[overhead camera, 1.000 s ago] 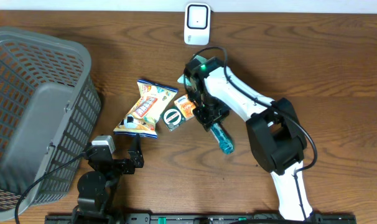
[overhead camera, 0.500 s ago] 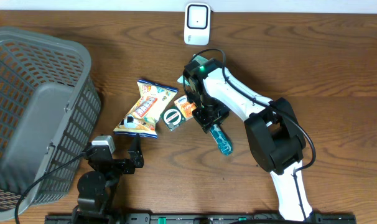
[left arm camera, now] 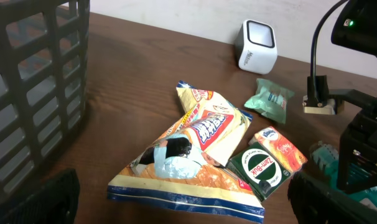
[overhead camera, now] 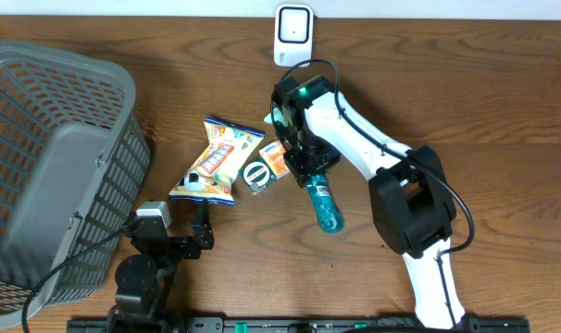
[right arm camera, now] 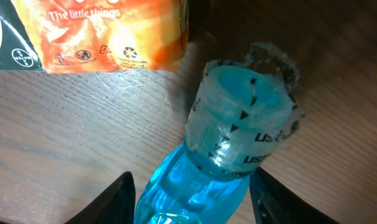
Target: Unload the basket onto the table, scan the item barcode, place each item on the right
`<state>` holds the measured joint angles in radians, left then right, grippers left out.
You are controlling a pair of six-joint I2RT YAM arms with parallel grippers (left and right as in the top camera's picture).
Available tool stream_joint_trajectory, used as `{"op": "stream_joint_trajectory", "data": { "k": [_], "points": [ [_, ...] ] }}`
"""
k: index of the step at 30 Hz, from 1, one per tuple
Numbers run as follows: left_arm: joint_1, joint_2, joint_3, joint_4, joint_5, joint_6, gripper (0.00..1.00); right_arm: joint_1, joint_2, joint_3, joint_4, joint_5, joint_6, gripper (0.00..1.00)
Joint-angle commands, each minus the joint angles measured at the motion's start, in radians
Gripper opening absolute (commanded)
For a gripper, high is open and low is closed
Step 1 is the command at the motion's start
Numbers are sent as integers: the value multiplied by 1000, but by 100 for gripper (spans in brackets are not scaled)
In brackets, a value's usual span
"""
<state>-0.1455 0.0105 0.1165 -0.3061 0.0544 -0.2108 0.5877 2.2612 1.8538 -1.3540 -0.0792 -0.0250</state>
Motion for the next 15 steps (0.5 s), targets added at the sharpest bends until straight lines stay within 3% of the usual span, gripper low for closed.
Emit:
{"op": "stream_joint_trajectory", "data": {
  "k": [1, 6, 8, 10, 15],
  "points": [
    [5, -5, -16, -21, 10, -5, 98, -6, 7, 19, -2, -6, 11, 51],
    [5, -5, -16, -21, 10, -5, 98, -6, 7, 24, -3, -5, 29, 50],
    [5, -5, -16, -21, 10, -5, 98, -6, 7, 24, -9, -6, 32, 44],
    [5, -5, -16, -21, 10, -5, 98, -6, 7, 24, -11, -5, 35, 44],
    [5, -5, -16, -21, 10, -5, 98, -6, 7, 24, 0, 55, 98, 61]
  ]
}}
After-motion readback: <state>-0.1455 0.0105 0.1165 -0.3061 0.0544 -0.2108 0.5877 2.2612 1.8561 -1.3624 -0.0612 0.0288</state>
